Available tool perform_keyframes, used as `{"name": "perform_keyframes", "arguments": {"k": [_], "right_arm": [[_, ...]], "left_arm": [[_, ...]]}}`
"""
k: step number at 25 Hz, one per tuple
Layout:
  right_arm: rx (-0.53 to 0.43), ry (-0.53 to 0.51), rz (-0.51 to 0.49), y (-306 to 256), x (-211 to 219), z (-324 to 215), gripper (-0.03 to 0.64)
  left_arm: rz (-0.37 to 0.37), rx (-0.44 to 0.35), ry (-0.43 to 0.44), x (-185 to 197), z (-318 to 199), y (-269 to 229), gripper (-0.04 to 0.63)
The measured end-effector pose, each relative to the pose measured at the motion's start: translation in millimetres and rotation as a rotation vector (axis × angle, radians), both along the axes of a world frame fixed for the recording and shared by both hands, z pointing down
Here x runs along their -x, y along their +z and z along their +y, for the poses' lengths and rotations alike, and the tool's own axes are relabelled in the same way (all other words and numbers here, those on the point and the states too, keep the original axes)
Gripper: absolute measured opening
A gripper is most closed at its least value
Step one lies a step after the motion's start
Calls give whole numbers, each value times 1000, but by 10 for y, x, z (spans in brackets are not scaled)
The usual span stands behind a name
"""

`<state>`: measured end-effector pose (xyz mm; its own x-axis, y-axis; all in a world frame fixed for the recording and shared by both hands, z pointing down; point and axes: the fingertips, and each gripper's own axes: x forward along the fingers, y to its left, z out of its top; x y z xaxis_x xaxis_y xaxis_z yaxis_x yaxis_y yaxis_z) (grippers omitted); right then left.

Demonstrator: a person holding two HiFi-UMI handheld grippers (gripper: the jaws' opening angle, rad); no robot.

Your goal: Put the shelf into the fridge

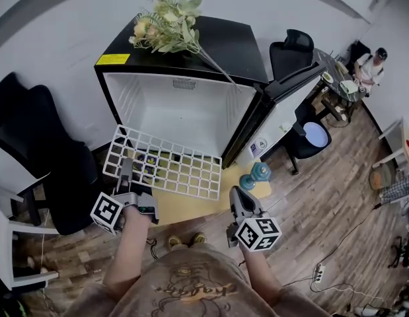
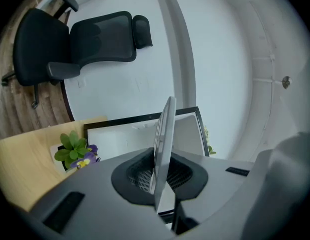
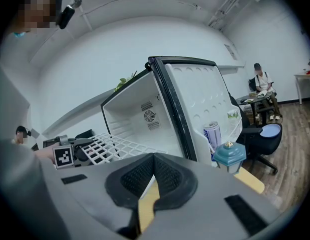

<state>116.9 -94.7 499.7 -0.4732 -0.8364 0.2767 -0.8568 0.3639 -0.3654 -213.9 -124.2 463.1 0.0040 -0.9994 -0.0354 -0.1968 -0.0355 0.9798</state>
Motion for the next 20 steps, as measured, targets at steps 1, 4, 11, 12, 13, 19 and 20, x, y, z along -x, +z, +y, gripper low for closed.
{"name": "perform_keyframes", "arguments": {"k": [1,4,11,12,13,19,20], "right_arm": [[-1,0,-3,-5,-4,4,-5],[-1,0,-12,2,-10,18,-5],[2,10,-34,2,-69,18,-3],[5,13,-35,8,-87,26,-4],[8,16,-36,17,-104,34,-3],[28,18,-57,61,-135,55,-3],[32,16,-68,70,-128,58,-3]], "left_arm": [[9,-6,-6,4,8,-9,51],[48,-17,-14,13,30,-2,51],[198,-25,-74,71,55,108,51],[210,-26,-77,66,54,115,51],[224,-26,-79,59,53,122,51],[319,-36,-98,29,49,164,51],[320,-36,-98,26,47,163,51]]}}
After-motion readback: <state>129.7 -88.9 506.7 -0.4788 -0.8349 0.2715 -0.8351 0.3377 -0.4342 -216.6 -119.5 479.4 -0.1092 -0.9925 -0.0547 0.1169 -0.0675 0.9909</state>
